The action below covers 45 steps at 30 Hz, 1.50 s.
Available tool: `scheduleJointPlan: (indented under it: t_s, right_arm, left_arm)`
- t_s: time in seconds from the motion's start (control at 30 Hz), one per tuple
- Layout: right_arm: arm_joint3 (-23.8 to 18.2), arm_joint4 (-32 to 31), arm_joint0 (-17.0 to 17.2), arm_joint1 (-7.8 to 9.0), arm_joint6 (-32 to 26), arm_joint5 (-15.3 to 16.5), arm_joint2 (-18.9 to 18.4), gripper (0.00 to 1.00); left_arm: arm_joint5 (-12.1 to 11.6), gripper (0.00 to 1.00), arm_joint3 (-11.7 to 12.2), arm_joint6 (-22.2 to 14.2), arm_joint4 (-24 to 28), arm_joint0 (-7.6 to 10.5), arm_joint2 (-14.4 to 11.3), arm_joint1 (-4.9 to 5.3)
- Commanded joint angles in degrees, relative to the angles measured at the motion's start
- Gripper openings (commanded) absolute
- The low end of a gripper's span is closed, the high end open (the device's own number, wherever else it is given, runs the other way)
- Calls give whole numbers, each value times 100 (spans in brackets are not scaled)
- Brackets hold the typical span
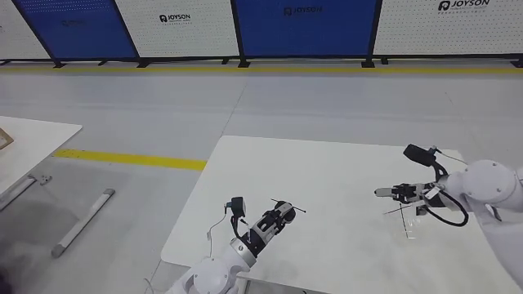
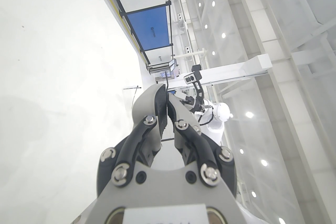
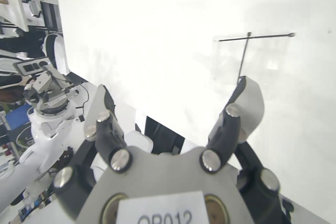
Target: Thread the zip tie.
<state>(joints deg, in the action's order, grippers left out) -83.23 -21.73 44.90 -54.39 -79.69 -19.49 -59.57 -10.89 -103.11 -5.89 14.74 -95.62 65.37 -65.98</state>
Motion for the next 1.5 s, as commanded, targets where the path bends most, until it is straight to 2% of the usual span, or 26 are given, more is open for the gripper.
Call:
scheduleJointPlan:
  t_s: [0.0, 0.07, 0.1, 0.57, 0.63, 0.8, 0.9, 1.33, 1.47]
  right_arm:
    - [219, -36, -246, 23, 5, 1, 264, 100]
    - [619, -100, -493, 28, 5, 1, 617, 100]
    - [868, 91, -714, 1, 5, 1, 850, 100]
    - [868, 91, -714, 1, 5, 1, 850, 100]
    - [785, -98, -614, 8, 194, 264, 918, 100]
    - [756, -326, -616, 25, 5, 867, 1018, 100]
    - [796, -265, -621, 37, 5, 1419, 1055, 100]
    - [796, -265, -621, 37, 5, 1419, 1055, 100]
    - [777, -371, -484, 68, 243, 1629, 997, 100]
  left_arm:
    - [0, 0, 0, 0, 0, 0, 0, 0]
    - [0, 0, 0, 0, 0, 0, 0, 0]
    - [0, 0, 0, 0, 0, 0, 0, 0]
    - [0, 0, 0, 0, 0, 0, 0, 0]
    - [0, 0, 0, 0, 0, 0, 0, 0]
    - [0, 0, 0, 0, 0, 0, 0, 0]
    - [0, 0, 0, 0, 0, 0, 0, 0]
    - [0, 0, 0, 0, 0, 0, 0, 0]
    - [0, 0, 0, 0, 0, 0, 0, 0]
